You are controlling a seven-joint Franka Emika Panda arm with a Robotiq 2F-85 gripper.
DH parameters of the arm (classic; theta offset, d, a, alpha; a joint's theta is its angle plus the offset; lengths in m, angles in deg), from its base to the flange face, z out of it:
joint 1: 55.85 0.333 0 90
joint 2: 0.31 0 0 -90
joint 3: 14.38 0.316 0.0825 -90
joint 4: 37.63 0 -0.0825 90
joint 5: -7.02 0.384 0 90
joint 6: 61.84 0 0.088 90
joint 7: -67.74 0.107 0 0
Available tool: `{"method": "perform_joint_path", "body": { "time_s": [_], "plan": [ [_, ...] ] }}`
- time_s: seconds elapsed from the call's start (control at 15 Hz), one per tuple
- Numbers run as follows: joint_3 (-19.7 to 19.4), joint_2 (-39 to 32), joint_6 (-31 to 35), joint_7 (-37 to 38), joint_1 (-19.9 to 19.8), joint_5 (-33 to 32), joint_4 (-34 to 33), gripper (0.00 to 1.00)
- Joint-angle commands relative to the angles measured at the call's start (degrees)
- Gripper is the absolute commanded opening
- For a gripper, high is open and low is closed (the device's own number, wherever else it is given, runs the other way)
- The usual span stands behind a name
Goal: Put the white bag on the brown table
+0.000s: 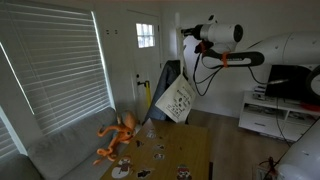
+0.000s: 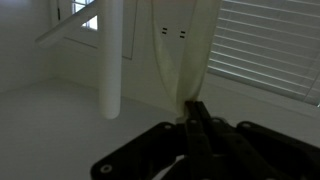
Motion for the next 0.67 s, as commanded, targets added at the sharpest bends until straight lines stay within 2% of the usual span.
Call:
{"method": "perform_joint_path", "body": {
  "time_s": [0.0, 0.27, 0.47, 0.6],
  "plan": [
    [5.4, 0.5, -0.8, 1.4, -8.9, -0.3, -2.8, 0.01],
    [13.9, 3.6, -2.7, 1.8, -22.3, -0.9, -2.4, 0.01],
    [18.9, 6.8, -8.0, 3.5, -26.8, -0.7, 0.2, 0.01],
    [22.0, 8.2, -12.7, 4.6, -28.3, -1.3, 1.3, 0.01]
  ]
}}
